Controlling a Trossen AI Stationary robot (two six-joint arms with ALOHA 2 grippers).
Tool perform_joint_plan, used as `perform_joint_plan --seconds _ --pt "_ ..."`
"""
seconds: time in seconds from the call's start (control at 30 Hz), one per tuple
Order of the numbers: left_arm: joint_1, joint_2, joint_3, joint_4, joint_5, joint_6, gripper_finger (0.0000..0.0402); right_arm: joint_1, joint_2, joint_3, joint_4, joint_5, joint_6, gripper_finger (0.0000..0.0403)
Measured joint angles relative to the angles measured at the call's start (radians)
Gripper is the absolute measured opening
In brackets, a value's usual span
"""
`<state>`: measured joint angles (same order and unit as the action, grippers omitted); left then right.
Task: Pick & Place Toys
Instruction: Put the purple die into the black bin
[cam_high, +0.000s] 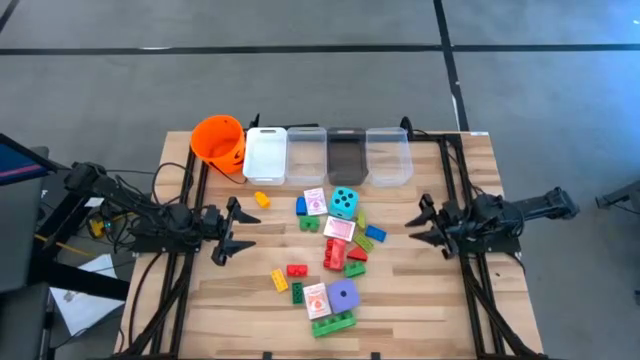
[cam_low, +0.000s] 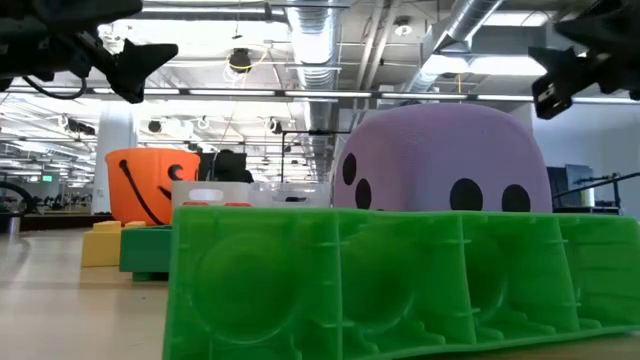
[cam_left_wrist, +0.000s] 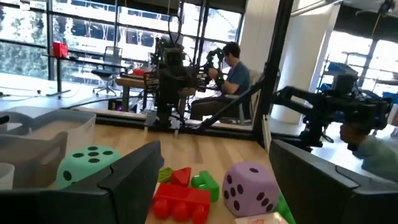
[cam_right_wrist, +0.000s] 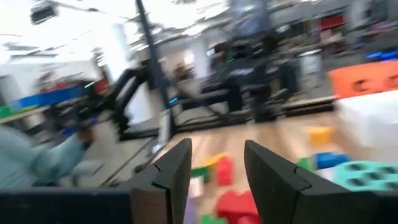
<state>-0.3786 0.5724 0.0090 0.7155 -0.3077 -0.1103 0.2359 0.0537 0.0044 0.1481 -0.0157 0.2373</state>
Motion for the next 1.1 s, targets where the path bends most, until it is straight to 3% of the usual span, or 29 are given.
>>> perform_joint_plan --seconds 0.13,0.33,0.53,0.67,0.87,1.1 --pt "0.0 0.0 0.0 -0.001 0.0 -0.008 0.0294 0.098 0.053 0.0 0.051 0.051 0.0 0.0143" --pt "0.0 0.0 0.0 -0.001 0.0 -0.068 0.0294 0.312 0.226 0.0 0.171 0.391 0.001 0.0143" --pt "0.0 0.0 0.0 -0.001 0.0 -0.123 0.0294 0.55 0.564 0.0 0.41 0.759 0.059 0.0143" --pt "0.0 0.0 0.0 -0.001 0.0 -0.14 0.0294 0.656 0.843 0.013 0.641 0.909 0.021 0.0143" --pt "0.0 0.0 0.0 0.002 -0.008 -0.141 0.0294 0.675 1.193 0.091 0.914 0.909 -0.06 0.0143" --pt "0.0 0.0 0.0 0.003 -0.106 -0.133 0.0294 0.592 1.486 0.207 1.108 0.9 -0.014 0.0143"
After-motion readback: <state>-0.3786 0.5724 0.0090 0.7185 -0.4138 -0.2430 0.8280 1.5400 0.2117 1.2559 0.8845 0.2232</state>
